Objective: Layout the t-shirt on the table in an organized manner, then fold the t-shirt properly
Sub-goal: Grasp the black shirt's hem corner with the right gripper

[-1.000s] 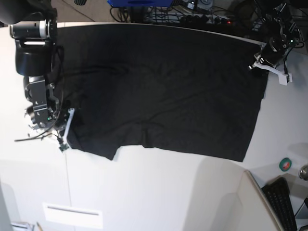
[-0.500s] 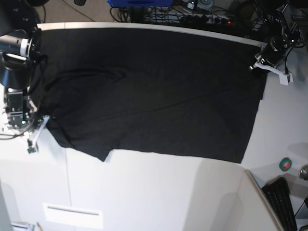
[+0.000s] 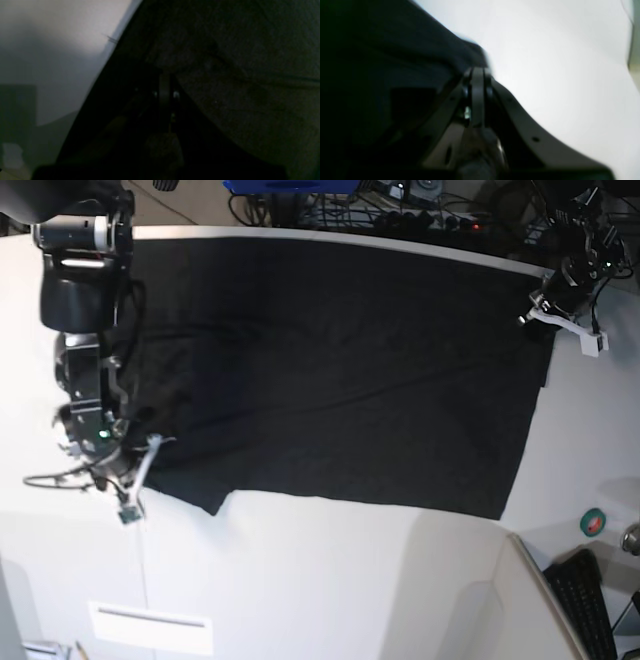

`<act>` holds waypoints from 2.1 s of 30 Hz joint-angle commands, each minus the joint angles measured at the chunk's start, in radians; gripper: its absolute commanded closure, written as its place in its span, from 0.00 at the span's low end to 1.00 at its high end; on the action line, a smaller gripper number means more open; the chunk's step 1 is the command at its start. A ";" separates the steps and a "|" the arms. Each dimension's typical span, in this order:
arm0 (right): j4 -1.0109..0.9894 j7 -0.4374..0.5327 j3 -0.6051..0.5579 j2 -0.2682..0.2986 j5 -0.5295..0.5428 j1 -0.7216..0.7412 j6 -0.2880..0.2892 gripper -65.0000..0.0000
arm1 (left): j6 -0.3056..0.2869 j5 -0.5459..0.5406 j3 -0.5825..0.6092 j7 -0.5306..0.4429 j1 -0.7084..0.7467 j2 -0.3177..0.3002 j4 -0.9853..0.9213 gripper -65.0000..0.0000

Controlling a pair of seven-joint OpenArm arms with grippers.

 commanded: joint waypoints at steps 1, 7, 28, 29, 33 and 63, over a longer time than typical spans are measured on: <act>0.013 0.009 -0.011 0.027 -0.006 0.019 -0.017 0.75 | 0.011 0.018 -0.001 0.015 0.008 -0.016 0.008 1.00; -0.058 0.010 -0.075 0.027 -0.006 0.028 -0.017 0.36 | 0.011 0.018 -0.001 0.015 0.011 -0.016 0.007 1.00; -0.285 0.018 -0.077 0.058 -0.006 0.173 -0.019 0.65 | 0.011 0.018 -0.003 0.012 0.011 -0.017 0.001 1.00; -0.300 0.027 -0.077 0.059 -0.006 0.179 -0.019 0.66 | 0.011 0.018 -0.003 0.012 0.011 -0.017 0.001 1.00; -0.349 0.088 -0.069 0.076 -0.006 0.185 -0.019 0.93 | 0.011 0.018 -0.003 0.012 0.011 -0.017 0.001 1.00; -0.104 -0.004 -0.068 0.075 -0.003 0.096 -0.019 1.00 | 0.011 0.017 -0.004 0.280 0.045 -0.060 0.317 1.00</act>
